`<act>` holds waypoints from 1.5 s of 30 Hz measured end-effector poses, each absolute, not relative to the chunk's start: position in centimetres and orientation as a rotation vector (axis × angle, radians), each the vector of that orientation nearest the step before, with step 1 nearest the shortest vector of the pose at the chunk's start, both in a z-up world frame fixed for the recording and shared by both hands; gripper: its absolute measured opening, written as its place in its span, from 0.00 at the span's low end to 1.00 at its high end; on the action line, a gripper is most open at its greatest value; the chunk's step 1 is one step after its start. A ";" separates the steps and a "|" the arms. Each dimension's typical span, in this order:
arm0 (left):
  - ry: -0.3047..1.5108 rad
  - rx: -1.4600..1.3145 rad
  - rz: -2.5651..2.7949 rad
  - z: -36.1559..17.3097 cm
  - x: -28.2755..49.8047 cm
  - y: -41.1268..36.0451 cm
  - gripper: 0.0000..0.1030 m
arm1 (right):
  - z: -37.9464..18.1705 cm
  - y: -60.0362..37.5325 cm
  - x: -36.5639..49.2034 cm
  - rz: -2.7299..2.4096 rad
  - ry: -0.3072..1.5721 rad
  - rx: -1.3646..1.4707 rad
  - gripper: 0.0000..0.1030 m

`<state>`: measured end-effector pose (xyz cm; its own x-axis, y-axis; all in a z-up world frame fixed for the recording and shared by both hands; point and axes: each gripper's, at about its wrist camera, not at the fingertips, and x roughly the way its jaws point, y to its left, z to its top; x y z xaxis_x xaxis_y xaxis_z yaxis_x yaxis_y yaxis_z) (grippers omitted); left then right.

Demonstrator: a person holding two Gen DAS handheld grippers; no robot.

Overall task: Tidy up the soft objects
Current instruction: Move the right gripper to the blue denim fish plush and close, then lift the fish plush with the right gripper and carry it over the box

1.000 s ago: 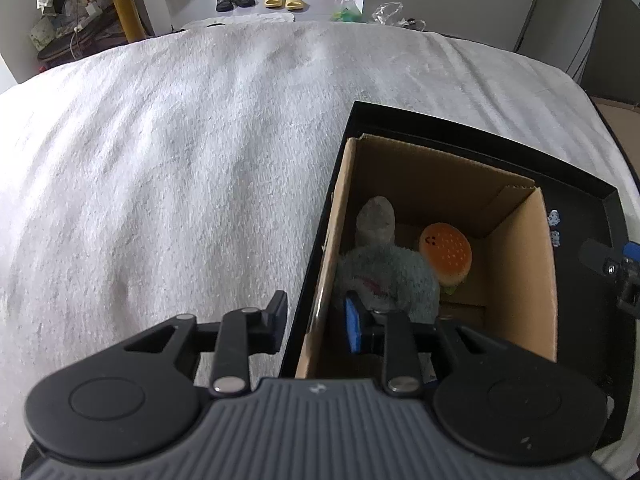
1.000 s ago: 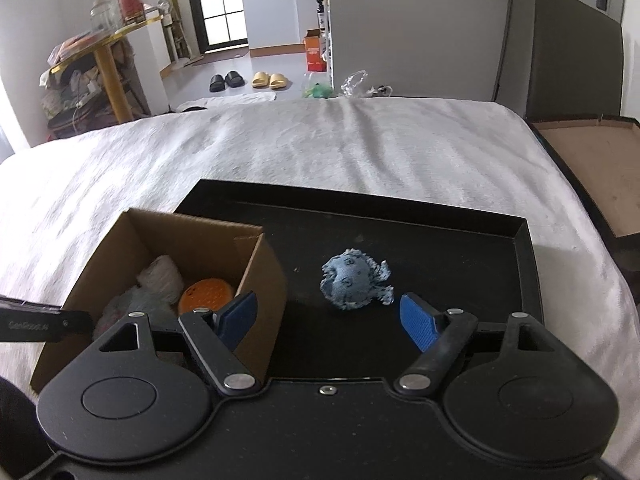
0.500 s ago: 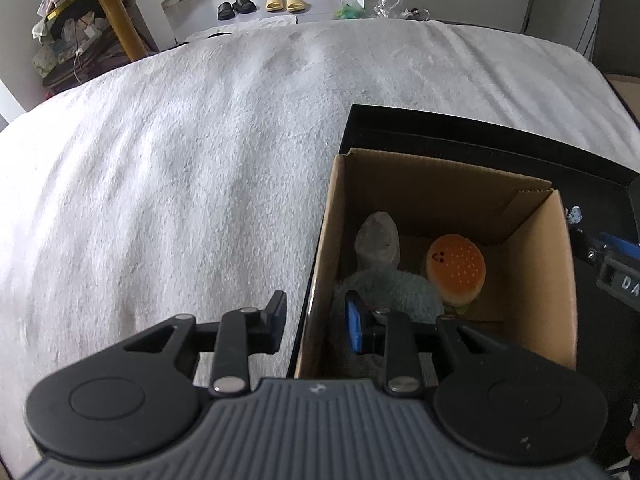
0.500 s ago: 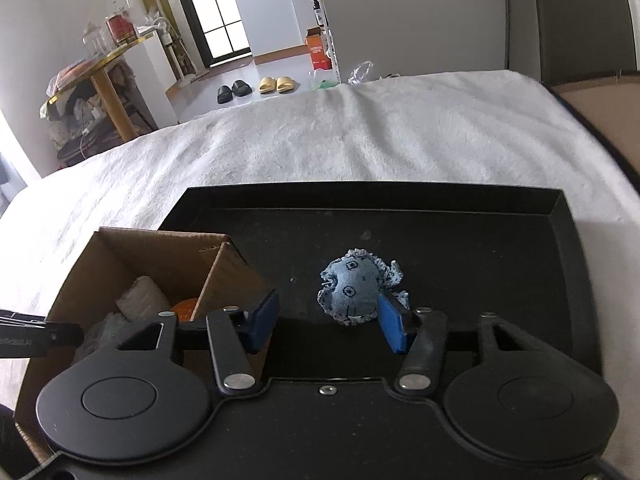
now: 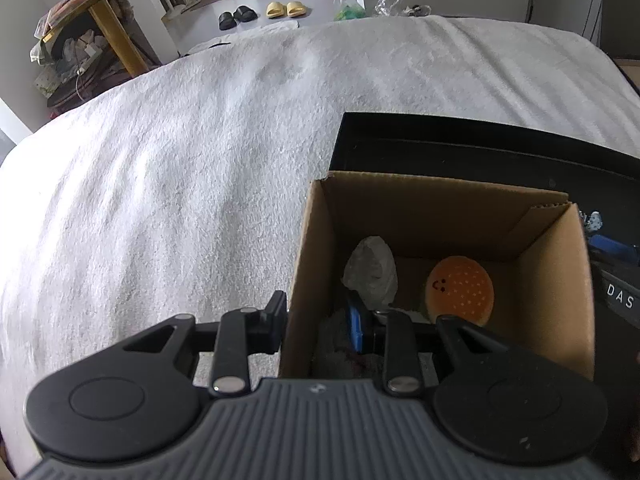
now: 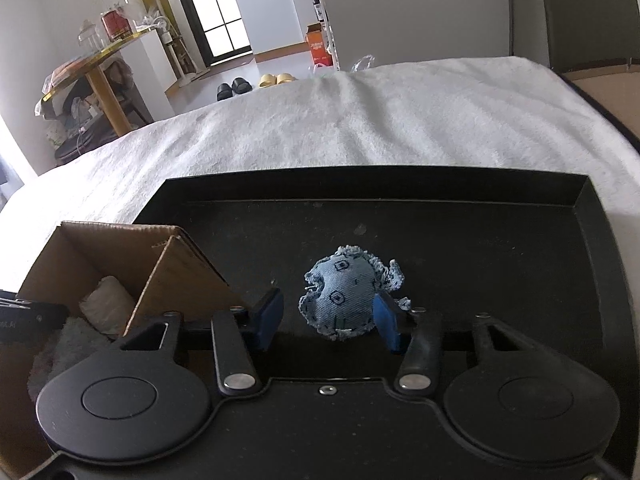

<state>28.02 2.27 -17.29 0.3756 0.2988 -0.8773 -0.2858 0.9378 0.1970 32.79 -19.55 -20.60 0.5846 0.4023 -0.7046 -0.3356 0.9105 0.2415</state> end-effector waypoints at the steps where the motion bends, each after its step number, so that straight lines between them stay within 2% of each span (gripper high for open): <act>1: 1.128 0.014 0.377 -17.4 28.1 2.3 0.29 | -20.8 -19.5 32.9 0.432 0.844 0.084 0.47; 11: 1.137 0.033 0.388 -17.7 28.4 2.1 0.29 | -22.1 -18.8 33.1 0.410 0.859 0.022 0.45; 13: 1.136 0.034 0.390 -17.7 28.4 2.0 0.29 | -22.0 -18.6 33.0 0.404 0.858 -0.009 0.36; 19: 1.130 0.031 0.391 -17.3 27.9 1.9 0.29 | -21.5 -19.3 32.7 0.403 0.872 0.034 0.29; 45: 1.115 -0.102 0.331 -14.2 23.6 3.7 0.30 | -14.0 -19.7 28.7 0.458 0.837 0.077 0.29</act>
<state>23.58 3.69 -14.23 0.3974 0.2101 -0.8933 -0.3116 0.9465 0.0841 28.69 -19.67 -14.00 0.5785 0.4212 -0.6986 -0.3614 0.9001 0.2434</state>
